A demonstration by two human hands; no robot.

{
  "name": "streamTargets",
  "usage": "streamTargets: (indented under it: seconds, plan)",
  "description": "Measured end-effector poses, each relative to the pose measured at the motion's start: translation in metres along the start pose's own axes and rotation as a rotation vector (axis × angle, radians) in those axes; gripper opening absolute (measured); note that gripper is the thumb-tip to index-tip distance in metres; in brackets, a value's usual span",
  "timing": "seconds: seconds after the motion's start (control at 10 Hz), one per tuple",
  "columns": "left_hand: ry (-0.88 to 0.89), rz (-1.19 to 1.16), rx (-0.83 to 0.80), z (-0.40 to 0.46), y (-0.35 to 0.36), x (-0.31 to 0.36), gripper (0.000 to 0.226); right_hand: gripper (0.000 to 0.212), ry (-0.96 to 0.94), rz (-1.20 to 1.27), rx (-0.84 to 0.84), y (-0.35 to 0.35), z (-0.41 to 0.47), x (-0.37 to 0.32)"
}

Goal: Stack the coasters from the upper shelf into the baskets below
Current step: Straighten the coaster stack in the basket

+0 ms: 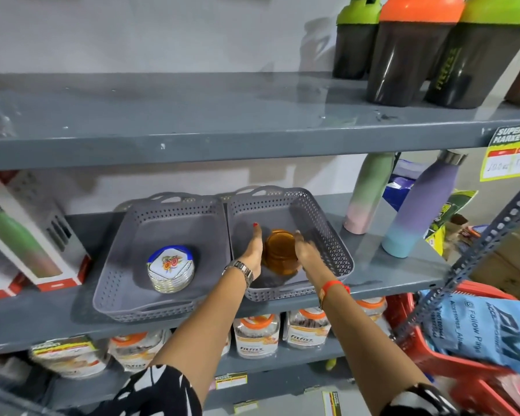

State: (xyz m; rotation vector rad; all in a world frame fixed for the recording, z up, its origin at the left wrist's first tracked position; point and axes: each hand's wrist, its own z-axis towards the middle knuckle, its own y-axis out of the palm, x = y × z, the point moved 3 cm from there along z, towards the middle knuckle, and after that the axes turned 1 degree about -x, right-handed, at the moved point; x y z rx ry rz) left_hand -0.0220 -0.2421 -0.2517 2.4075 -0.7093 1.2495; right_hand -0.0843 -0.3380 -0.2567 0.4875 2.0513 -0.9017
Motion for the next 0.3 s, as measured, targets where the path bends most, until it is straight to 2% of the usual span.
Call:
streamTargets:
  seconds: [0.1, 0.2, 0.3]
  plan:
    - [0.080, 0.084, -0.031, -0.008, 0.002, 0.005, 0.077, 0.059, -0.056, 0.022, 0.017, -0.002, -0.007, 0.001]
    - [0.207, 0.295, -0.022, -0.025, 0.001, 0.010, 0.067, 0.053, -0.242, -0.038, 0.108, -0.004, -0.015, 0.001]
    - [0.383, 0.781, 0.148, -0.036, -0.010, 0.003, 0.072, 0.061, -0.338, -0.120, 0.213, -0.005, -0.037, 0.007]
